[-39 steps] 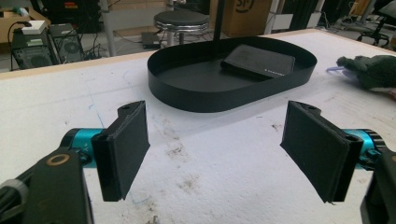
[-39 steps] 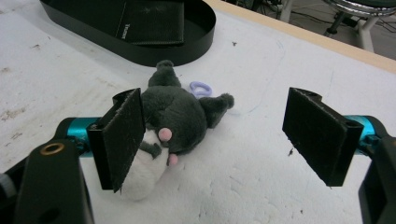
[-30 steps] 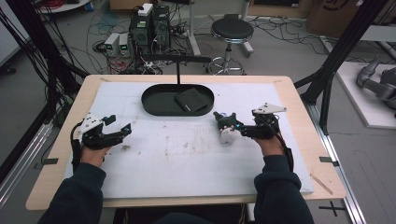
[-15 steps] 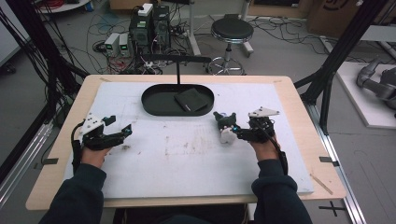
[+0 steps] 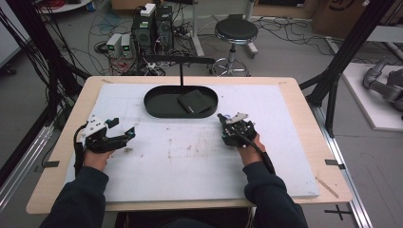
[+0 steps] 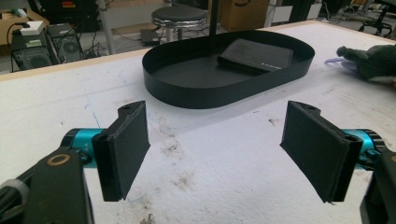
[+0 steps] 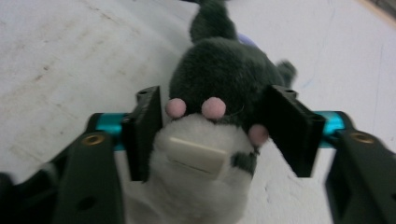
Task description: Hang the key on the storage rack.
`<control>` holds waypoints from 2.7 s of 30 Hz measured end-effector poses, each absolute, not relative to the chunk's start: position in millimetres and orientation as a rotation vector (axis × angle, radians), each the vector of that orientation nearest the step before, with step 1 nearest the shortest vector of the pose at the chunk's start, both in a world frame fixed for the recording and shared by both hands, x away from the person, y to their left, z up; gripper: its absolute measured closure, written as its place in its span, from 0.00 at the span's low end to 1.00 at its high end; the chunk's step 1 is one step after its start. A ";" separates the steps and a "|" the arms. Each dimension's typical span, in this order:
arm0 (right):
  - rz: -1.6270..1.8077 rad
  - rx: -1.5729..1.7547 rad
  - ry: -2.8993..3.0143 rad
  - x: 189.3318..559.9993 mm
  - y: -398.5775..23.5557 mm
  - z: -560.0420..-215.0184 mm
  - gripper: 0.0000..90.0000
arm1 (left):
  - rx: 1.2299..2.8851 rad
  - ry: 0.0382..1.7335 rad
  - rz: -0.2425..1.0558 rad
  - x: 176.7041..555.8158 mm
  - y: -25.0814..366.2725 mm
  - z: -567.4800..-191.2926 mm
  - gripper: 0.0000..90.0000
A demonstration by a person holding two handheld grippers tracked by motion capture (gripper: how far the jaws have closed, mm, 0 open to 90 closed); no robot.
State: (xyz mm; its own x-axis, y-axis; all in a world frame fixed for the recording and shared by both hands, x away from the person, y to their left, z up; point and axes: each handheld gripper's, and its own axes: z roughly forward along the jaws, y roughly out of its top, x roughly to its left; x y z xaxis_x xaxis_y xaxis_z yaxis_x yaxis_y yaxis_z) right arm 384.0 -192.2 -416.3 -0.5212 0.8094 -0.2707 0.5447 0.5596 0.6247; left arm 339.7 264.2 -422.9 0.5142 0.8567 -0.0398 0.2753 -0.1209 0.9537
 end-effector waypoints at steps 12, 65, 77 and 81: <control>1.213 1.321 2.413 381.1 -238.5 -398.1 0.64 | 1.652 0.978 0.667 340.5 264.9 -423.1 0.25; 0.854 1.073 2.342 388.3 -220.6 -414.4 0.51 | 1.650 0.975 0.669 339.7 265.5 -422.2 0.26; 1.118 1.033 2.253 401.5 -225.1 -364.4 0.51 | 1.644 0.970 0.666 340.4 265.1 -422.4 0.26; 1.124 1.010 2.244 413.8 -218.1 -342.0 0.51 | 1.639 0.974 0.666 340.2 266.3 -422.1 0.26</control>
